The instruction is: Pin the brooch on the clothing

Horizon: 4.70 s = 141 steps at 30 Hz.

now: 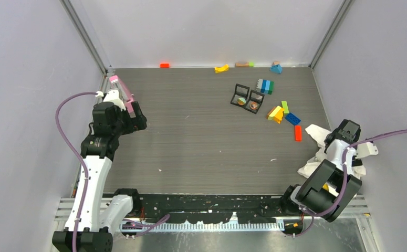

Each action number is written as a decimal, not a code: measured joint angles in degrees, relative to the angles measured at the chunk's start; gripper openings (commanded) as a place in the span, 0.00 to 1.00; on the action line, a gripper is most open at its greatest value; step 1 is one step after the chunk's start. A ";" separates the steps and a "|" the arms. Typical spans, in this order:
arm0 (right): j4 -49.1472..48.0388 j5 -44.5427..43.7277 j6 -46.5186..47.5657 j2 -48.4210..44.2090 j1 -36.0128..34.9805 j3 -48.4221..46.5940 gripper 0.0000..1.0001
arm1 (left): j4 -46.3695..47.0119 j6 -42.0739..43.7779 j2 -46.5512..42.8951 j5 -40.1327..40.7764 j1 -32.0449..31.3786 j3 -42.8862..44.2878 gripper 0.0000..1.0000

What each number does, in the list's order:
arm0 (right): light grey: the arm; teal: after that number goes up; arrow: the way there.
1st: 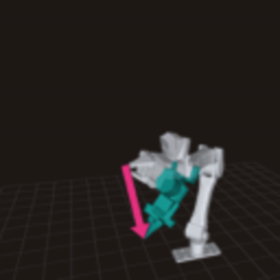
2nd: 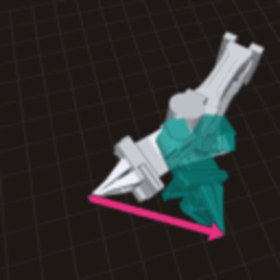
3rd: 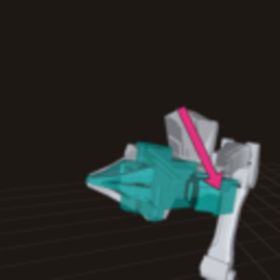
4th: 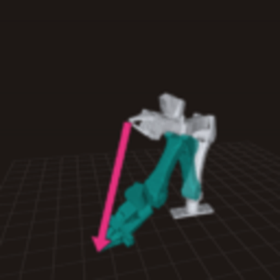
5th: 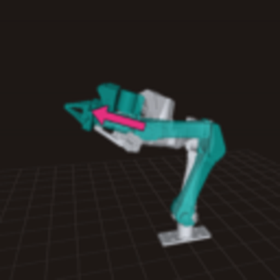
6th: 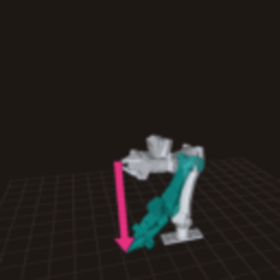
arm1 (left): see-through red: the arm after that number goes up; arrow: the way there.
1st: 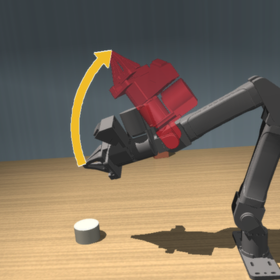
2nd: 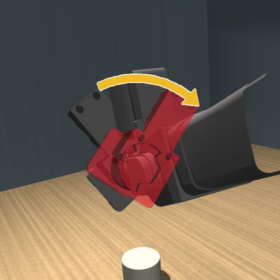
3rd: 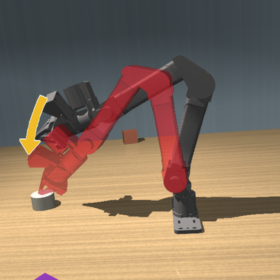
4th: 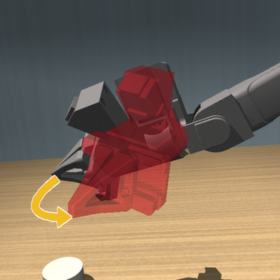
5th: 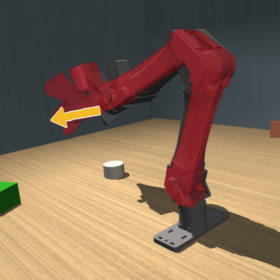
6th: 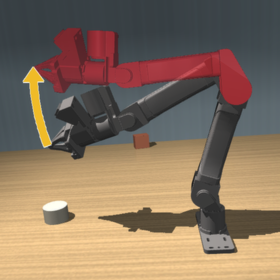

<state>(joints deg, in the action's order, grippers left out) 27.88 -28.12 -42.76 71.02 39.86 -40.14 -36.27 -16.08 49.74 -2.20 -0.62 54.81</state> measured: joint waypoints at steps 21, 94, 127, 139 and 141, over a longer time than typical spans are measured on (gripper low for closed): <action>1.29 32.87 4.81 -11.32 0.11 -9.90 0.01 | 0.00 0.00 -1.68 -2.27 0.00 -0.24 1.00; 5.70 17.62 9.07 8.17 -73.55 -19.41 0.94 | 17.00 -22.75 -13.64 -25.46 -1.38 -29.88 0.97; -8.81 21.59 0.61 7.26 -73.88 -3.56 0.59 | 49.90 -34.47 34.23 -6.32 -37.64 -23.28 0.69; -10.64 21.59 2.91 13.70 -73.88 -4.55 0.03 | 51.93 -37.20 39.47 -0.48 -39.06 -21.81 0.05; -9.84 21.44 3.58 14.78 -73.85 -5.95 0.01 | 51.12 -37.22 39.52 0.96 -39.08 -21.79 0.00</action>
<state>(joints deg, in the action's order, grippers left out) 18.04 -6.68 -39.18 85.80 -34.00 -46.09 14.85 -53.30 89.25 -1.23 -39.70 33.01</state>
